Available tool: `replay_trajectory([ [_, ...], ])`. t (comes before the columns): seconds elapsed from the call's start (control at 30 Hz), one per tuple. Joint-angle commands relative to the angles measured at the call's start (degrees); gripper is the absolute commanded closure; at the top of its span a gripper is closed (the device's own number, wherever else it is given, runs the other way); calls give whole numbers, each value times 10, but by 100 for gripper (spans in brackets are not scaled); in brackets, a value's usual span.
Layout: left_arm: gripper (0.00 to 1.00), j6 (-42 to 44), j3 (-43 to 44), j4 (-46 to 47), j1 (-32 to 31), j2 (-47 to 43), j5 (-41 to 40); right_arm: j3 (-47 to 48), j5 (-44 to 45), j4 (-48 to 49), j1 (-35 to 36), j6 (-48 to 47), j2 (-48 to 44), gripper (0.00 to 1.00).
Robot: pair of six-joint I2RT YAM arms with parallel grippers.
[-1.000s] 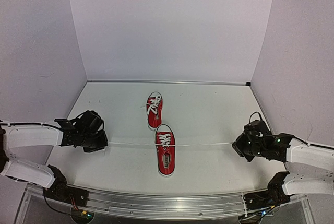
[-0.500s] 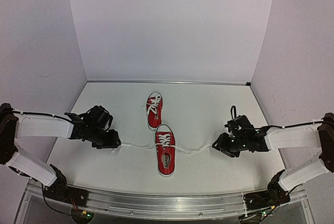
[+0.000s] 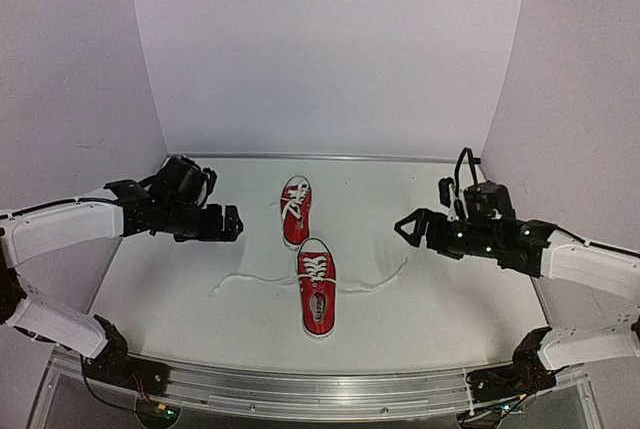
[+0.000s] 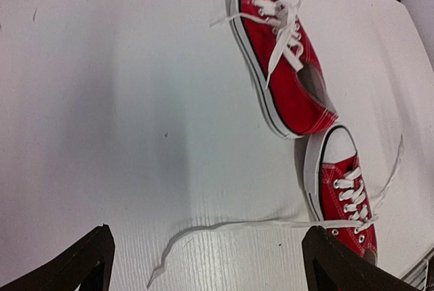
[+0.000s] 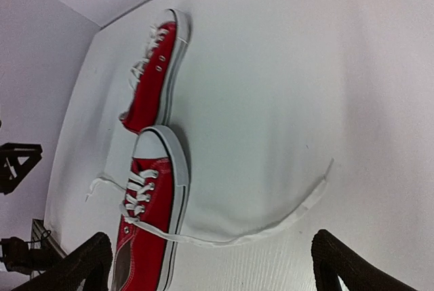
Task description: Tie the shoes
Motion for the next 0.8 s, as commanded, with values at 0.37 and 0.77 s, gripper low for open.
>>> replay_trajectory([
  [0.37, 1, 208, 11, 52, -1, -122, 25, 231, -65, -26, -2, -263, 104, 2],
  [0.77, 5, 416, 79, 32, -102, 158, 102, 208, -194, 7, -2, -283, 127, 2],
])
